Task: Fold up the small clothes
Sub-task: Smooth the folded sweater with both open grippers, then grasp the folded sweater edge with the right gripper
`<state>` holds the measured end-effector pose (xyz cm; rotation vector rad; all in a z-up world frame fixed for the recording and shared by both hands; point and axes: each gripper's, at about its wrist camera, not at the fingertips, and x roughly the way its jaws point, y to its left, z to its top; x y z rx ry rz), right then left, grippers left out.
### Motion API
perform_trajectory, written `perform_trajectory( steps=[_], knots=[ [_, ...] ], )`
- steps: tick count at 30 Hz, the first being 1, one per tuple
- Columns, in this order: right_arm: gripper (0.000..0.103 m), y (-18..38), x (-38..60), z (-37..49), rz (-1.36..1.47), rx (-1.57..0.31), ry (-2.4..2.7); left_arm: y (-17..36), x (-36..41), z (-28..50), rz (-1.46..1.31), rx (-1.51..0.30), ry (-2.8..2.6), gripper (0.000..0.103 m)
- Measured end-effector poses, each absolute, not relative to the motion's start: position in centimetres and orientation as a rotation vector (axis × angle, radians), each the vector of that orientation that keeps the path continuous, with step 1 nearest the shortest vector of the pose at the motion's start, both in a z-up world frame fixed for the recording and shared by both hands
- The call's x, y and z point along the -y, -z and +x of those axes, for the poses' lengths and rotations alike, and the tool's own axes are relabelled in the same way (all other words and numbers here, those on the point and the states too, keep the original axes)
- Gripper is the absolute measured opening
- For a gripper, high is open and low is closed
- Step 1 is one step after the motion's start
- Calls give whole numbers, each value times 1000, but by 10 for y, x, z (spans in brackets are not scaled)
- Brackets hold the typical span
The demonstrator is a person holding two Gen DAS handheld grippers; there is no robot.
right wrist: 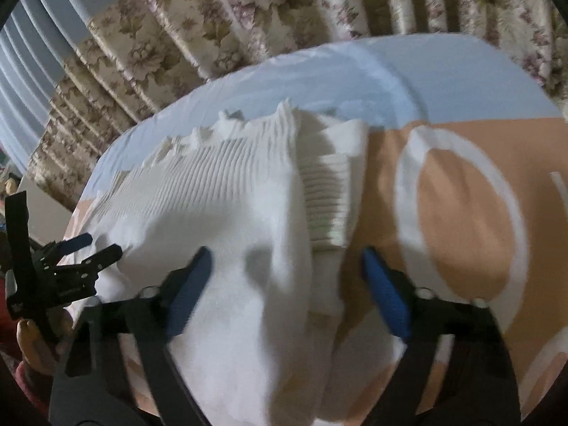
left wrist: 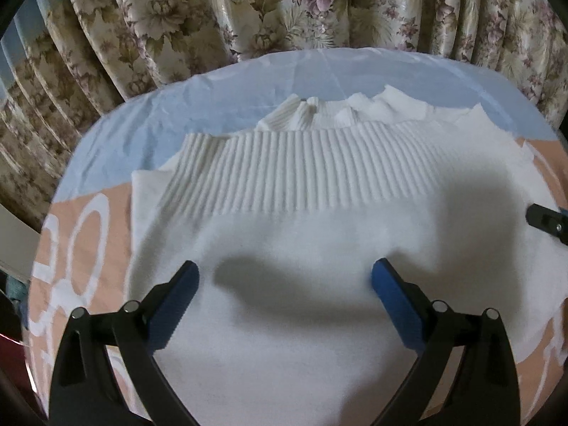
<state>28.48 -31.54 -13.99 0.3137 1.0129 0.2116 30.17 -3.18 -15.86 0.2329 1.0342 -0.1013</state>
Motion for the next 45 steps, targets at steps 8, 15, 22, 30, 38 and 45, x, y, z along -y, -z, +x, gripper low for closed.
perform_trajectory(
  steps=[8, 15, 22, 30, 38, 45],
  knots=[
    [73, 145, 315, 300, 364, -1088, -202, 165, 25, 307, 207, -1061, 119, 99],
    [73, 144, 327, 289, 473, -1117, -190, 164, 26, 306, 235, -1055, 125, 99],
    [48, 143, 308, 310, 352, -1094, -161, 167, 31, 308, 260, -1042, 112, 100],
    [28, 120, 267, 303, 84, -1054, -71, 169, 39, 306, 320, -1009, 96, 100],
    [27, 107, 218, 302, -126, -1041, 50, 148, 7, 306, 247, -1019, 186, 98],
    [26, 66, 145, 311, -174, -998, 1, 104, -96, 306, 286, -929, 95, 98]
  ],
)
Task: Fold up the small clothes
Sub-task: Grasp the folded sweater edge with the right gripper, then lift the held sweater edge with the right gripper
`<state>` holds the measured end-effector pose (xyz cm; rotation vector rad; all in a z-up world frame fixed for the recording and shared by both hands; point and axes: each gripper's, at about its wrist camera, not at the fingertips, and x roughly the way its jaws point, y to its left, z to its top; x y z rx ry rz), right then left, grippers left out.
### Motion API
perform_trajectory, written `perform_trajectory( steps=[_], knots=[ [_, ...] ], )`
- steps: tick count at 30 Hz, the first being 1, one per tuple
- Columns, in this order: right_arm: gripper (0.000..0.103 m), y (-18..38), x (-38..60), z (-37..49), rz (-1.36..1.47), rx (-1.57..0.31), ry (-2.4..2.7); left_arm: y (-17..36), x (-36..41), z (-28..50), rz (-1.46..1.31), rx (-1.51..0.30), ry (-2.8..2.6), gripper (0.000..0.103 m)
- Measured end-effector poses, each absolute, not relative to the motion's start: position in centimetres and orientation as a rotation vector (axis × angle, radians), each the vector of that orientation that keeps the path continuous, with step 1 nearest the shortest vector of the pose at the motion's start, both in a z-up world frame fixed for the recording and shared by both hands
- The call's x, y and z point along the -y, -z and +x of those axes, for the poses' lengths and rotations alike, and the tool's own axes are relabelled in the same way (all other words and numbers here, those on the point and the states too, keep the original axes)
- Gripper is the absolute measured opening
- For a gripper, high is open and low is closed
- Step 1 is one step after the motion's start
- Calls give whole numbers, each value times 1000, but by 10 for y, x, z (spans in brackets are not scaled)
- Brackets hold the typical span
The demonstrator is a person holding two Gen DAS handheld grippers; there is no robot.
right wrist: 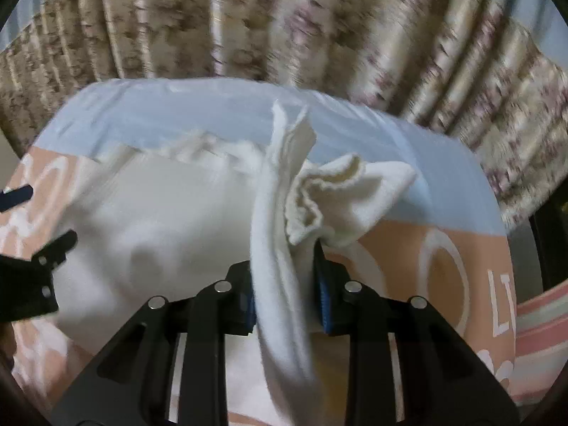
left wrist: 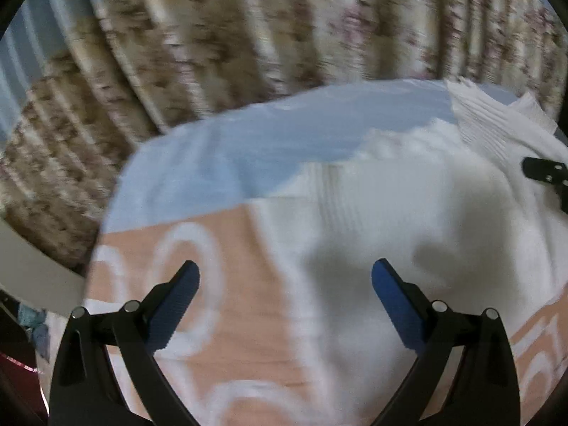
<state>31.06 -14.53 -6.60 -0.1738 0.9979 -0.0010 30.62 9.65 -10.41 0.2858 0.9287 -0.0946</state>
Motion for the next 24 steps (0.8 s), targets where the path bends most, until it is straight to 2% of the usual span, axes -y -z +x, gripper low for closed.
perform_trajectory(
  steps=[5, 14, 16, 17, 18, 23, 24],
  knots=[
    [26, 63, 74, 322, -206, -992, -42, 102, -169, 310, 257, -943, 8, 98],
    [26, 124, -64, 314, -535, -1037, -91, 118, -224, 288, 272, -975, -72, 98],
    [31, 130, -70, 309, -575, -1021, -100, 119, -227, 287, 258, -980, -65, 98],
    [43, 131, -72, 307, -576, -1018, -127, 119, -226, 284, 248, -981, -55, 98],
    [49, 129, -69, 306, -549, -1031, -166, 119, -225, 283, 246, -981, -47, 98],
    [51, 93, -33, 302, -297, -1098, -353, 116, -209, 282, 292, -962, -35, 98],
    [55, 82, -23, 298, -255, -1096, -398, 114, -206, 281, 296, -959, -28, 98]
  ],
)
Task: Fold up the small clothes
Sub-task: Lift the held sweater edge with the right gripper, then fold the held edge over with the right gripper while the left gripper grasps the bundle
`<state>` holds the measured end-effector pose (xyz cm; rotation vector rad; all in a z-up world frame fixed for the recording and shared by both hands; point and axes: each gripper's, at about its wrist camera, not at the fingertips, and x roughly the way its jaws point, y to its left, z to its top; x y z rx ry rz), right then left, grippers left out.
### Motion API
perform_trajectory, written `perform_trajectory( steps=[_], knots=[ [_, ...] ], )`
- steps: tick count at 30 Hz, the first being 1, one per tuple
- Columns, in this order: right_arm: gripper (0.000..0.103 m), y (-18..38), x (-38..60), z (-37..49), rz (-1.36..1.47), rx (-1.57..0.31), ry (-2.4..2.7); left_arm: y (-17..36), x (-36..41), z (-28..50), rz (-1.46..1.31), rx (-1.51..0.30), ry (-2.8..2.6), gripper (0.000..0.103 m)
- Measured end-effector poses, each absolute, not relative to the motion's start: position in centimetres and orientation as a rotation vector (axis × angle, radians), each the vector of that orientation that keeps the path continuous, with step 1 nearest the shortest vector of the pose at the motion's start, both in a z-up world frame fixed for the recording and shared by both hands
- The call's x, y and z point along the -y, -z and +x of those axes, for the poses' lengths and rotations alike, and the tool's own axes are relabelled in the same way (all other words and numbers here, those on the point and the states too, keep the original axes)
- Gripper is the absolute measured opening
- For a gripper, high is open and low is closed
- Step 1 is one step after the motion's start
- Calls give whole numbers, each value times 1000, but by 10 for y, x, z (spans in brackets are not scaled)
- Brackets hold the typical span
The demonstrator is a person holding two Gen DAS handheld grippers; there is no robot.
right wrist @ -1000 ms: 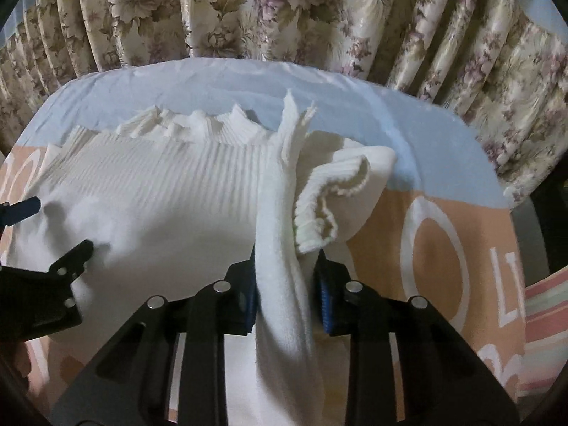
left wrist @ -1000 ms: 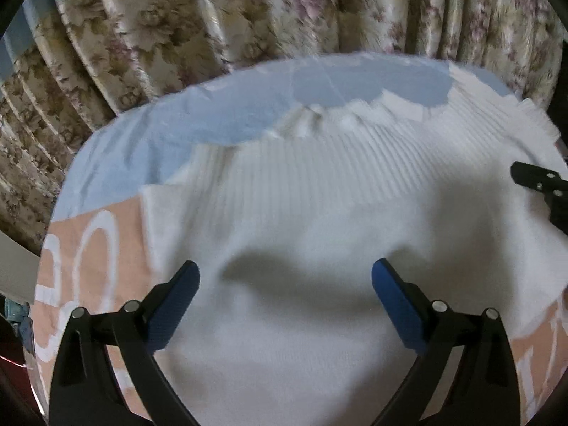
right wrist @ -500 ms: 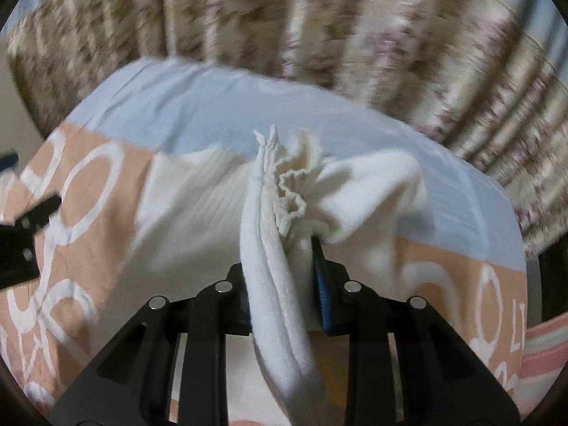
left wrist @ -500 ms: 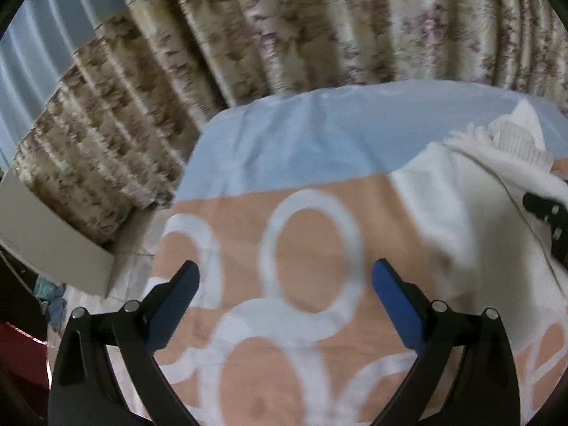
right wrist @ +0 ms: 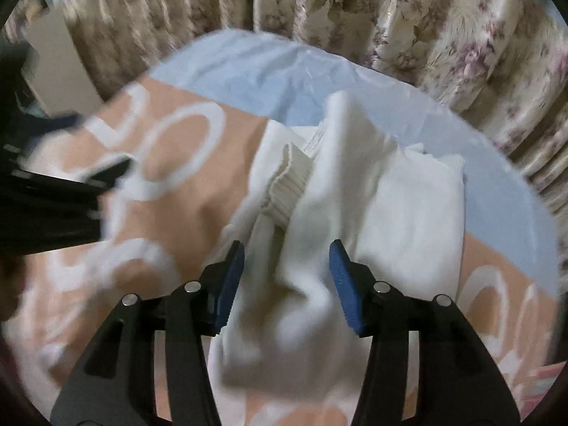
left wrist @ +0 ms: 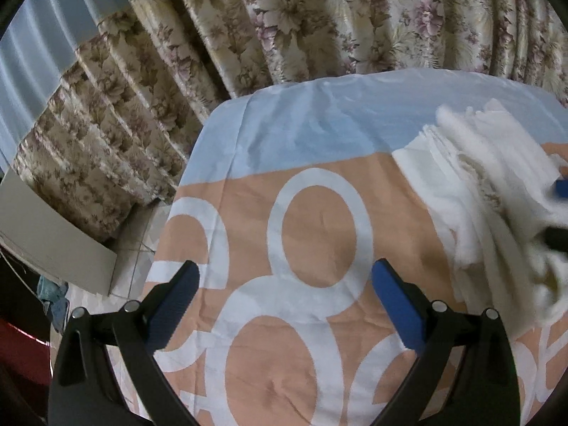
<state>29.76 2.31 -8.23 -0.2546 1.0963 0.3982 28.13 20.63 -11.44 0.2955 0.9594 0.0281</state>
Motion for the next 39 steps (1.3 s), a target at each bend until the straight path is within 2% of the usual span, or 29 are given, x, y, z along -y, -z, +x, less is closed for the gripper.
perform_trajectory(
  steps=[5, 8, 11, 21, 22, 23, 24, 25, 26, 27, 32, 33, 39],
  knots=[
    [70, 43, 20, 280, -222, -1022, -405, 103, -193, 278, 290, -953, 8, 98],
    [71, 37, 49, 278, -204, -985, -378, 91, -177, 274, 251, -942, 72, 98],
    [77, 43, 70, 282, -135, -992, -389, 84, -153, 267, 240, -941, 156, 98],
    [74, 87, 99, 276, -133, -1092, -337, 96, -56, 250, 356, -971, 354, 97],
    [73, 91, 101, 277, -126, -1107, -337, 99, -52, 249, 370, -971, 361, 88],
    [71, 96, 104, 278, -120, -1122, -339, 104, -47, 249, 381, -986, 377, 68],
    [69, 101, 105, 279, -110, -1140, -340, 111, -46, 251, 381, -1015, 389, 55],
    [67, 106, 107, 280, -95, -1156, -343, 118, -46, 255, 373, -1049, 396, 31],
    [62, 112, 109, 281, -74, -1174, -348, 126, -47, 260, 358, -1091, 405, 18],
    [51, 115, 109, 281, -59, -1187, -353, 131, -48, 262, 347, -1113, 410, 18],
    [21, 123, 100, 278, -54, -1203, -373, 130, -57, 257, 335, -1103, 416, 10],
    [17, 119, 98, 276, -70, -1182, -379, 126, -59, 254, 344, -1090, 407, 10],
    [16, 90, 63, 258, -345, -1094, -437, 120, -72, 235, 377, -1075, 376, 9]
  ],
)
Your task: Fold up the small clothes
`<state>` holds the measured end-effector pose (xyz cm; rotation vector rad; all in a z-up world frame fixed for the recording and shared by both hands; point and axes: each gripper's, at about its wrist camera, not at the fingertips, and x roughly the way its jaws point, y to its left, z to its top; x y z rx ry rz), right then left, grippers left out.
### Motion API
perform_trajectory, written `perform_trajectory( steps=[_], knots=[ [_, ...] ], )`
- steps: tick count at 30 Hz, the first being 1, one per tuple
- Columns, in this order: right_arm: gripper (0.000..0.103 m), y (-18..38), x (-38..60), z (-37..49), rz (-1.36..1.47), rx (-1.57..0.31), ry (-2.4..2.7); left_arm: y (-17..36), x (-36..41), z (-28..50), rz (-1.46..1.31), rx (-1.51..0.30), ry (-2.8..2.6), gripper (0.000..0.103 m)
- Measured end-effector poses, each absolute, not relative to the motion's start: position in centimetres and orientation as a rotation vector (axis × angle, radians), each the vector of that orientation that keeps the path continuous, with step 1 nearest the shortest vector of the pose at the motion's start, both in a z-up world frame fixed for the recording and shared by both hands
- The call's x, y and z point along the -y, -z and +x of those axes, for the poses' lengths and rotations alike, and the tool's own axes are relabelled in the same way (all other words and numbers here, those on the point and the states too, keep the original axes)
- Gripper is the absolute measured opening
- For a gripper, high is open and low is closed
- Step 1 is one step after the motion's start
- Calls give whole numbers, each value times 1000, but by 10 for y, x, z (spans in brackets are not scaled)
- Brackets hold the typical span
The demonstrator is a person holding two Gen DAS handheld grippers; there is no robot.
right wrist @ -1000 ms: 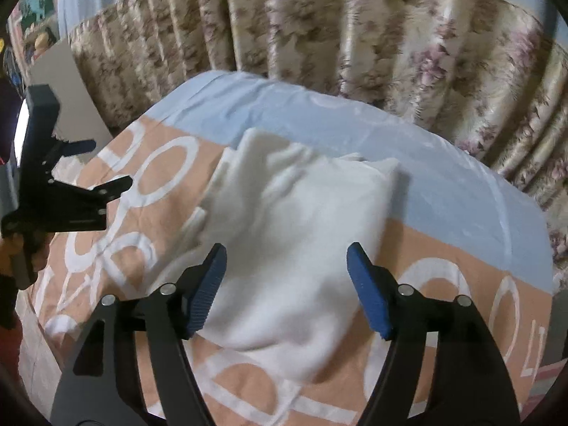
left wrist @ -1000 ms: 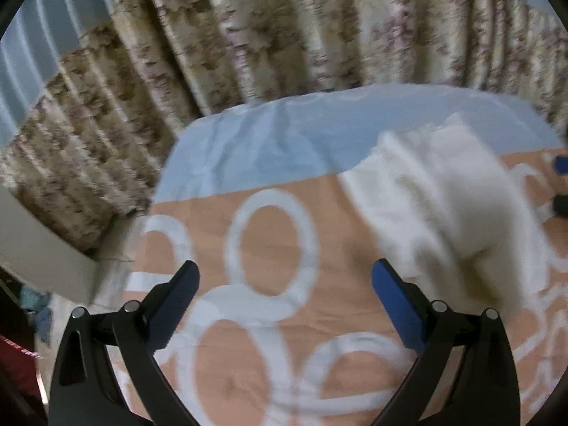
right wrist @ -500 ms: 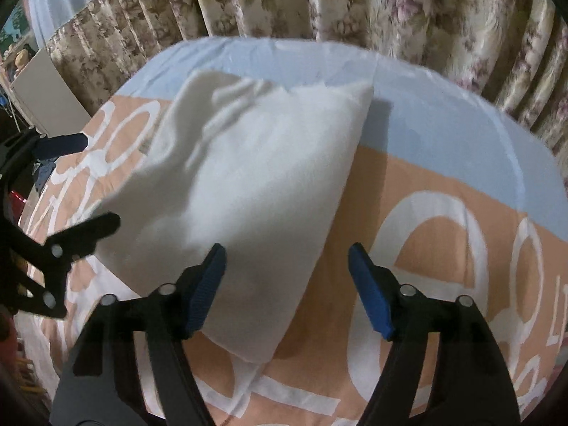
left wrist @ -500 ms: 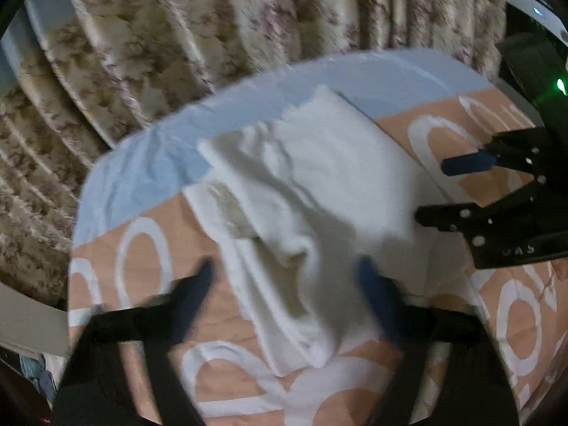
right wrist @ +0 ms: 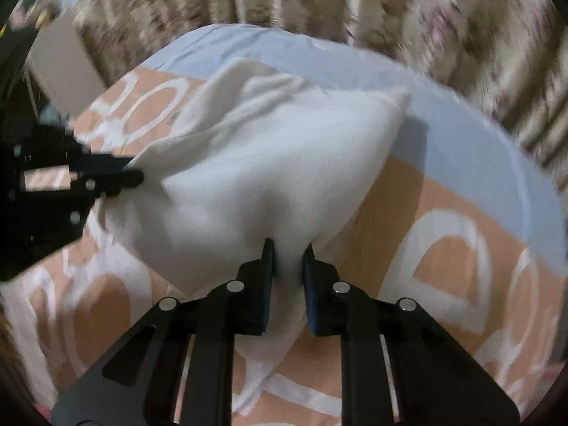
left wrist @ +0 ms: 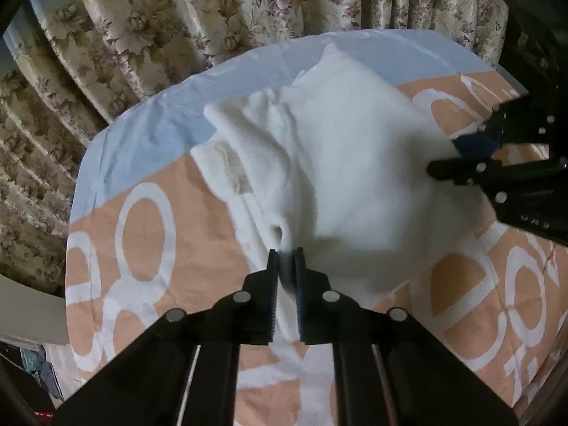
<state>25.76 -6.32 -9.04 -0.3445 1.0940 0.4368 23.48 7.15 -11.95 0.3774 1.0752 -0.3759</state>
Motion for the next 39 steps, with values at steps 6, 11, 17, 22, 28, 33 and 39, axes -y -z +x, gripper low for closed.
perform_trajectory(
  steps=[6, 11, 17, 22, 28, 33, 39],
  knots=[
    [16, 118, 61, 255, -532, -1117, -434, 143, -82, 226, 312, -1119, 363, 9],
    [20, 125, 63, 253, -561, -1100, -414, 138, -75, 225, 337, -1102, 340, 14],
    [44, 98, 78, 255, -421, -1073, -447, 105, -87, 234, 304, -1043, 274, 77],
    [71, 76, 92, 264, -289, -1024, -429, 96, -83, 246, 280, -1047, 283, 83],
    [87, 79, 102, 275, -162, -1027, -405, 107, -76, 259, 243, -1087, 307, 86],
    [88, 89, 108, 281, -101, -1051, -387, 126, -76, 270, 222, -1131, 312, 87],
    [89, 95, 113, 291, -54, -1061, -361, 144, -82, 279, 210, -1177, 326, 88]
  ],
)
